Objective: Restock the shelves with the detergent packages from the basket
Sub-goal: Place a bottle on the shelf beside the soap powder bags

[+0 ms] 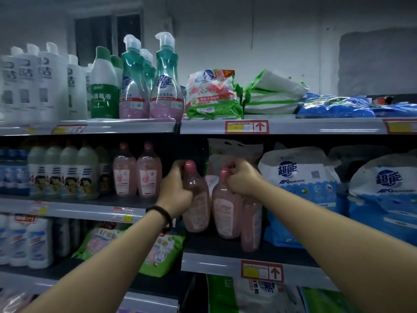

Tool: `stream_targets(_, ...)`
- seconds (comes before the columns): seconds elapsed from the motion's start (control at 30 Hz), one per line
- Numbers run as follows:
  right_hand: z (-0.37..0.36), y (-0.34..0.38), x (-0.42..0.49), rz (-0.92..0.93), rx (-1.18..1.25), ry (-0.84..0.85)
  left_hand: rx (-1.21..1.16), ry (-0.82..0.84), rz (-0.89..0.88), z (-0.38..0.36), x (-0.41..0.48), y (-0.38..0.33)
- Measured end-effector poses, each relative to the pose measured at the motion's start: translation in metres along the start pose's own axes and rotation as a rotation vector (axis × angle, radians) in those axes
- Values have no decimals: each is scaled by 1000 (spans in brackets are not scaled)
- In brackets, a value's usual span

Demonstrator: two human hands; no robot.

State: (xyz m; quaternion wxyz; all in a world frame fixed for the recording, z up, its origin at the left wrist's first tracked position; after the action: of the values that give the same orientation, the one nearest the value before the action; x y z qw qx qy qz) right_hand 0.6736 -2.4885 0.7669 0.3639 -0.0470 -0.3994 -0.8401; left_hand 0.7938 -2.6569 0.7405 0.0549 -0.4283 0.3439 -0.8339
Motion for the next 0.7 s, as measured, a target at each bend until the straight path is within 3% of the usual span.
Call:
stream_targets(0.2,9,46,-7,199,32,-16,34,-60,-134,69,8,-30)
stream_targets(0.3,9,67,-11,301,23,-111,59,-99,-168,95,12,-33)
stream_targets(0.5,-18,102,-6,478,170,-258,118,-161,-123,147,18,6)
stream_targets(0.7,-62,137,6,554,215,-246,199,-167,-77,179,35,53)
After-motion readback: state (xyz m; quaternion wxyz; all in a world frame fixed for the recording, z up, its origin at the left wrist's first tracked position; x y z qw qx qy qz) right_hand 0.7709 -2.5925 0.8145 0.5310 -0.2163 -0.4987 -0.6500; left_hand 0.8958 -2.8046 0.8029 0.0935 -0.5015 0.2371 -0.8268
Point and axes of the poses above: each hand's wrist, its own x-axis towards the middle knuckle, its own z-axis out of the back of the hand, y = z × x, the point moved 9 cm from there along x, towards the middle knuckle, and after that the axes turned 5 degrees about y, right-handed, at the moved point
